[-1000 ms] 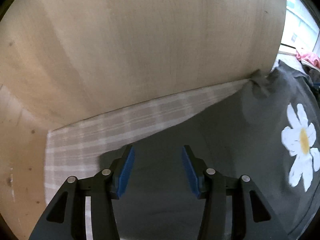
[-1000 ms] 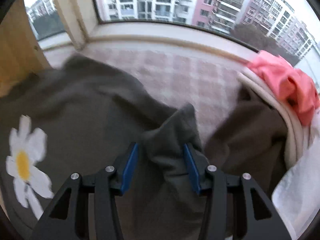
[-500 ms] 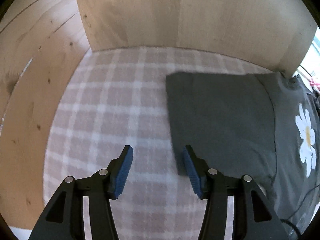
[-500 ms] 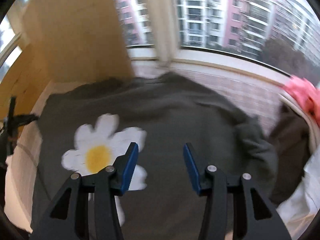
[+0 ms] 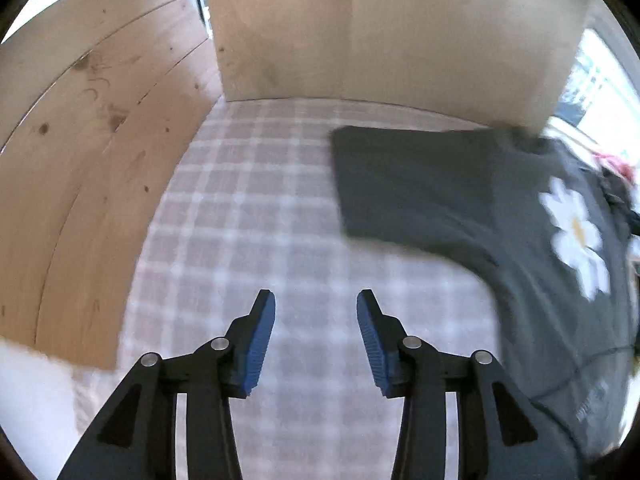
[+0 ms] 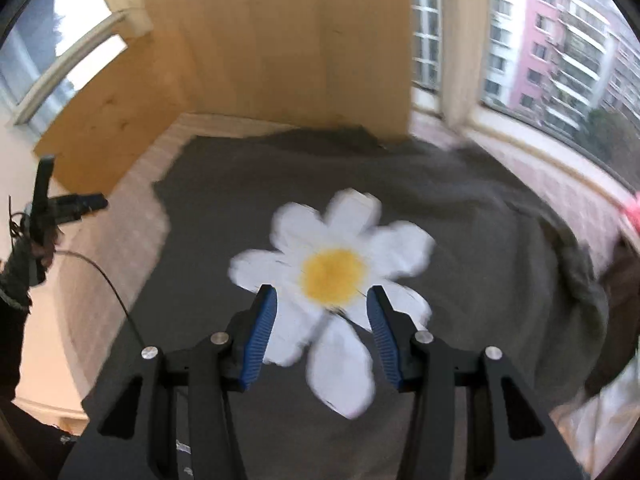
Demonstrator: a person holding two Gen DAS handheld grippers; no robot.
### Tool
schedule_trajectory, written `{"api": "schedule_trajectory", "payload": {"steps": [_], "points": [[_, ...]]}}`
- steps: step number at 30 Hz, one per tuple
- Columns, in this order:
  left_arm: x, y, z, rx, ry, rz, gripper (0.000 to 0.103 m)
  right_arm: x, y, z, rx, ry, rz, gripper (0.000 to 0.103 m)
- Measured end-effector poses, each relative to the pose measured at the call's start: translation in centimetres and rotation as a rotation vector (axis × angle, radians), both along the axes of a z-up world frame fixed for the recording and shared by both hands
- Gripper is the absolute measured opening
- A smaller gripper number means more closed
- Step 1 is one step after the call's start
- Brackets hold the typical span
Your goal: Fold clothes
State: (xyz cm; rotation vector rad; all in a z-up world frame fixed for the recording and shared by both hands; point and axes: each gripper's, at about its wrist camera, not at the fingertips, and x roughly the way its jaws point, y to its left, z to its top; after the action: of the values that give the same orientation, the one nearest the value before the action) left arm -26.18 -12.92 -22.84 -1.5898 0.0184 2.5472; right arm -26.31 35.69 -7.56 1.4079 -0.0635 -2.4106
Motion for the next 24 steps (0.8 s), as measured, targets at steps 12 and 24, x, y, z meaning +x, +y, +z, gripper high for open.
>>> {"api": "schedule_trajectory", "payload": {"steps": [12, 24], "points": [[-6.6, 3.1, -6.2, 0.107, 0.026, 0.115, 0.044, -14.8, -21.8, -1.0, 0.108, 0.101, 0.293, 0.05], [-8.5, 2.3, -7.5, 0.182, 0.096, 0.133, 0.017, -25.7, -34.8, -8.5, 0.228, 0.035, 0.585, 0.05]]}}
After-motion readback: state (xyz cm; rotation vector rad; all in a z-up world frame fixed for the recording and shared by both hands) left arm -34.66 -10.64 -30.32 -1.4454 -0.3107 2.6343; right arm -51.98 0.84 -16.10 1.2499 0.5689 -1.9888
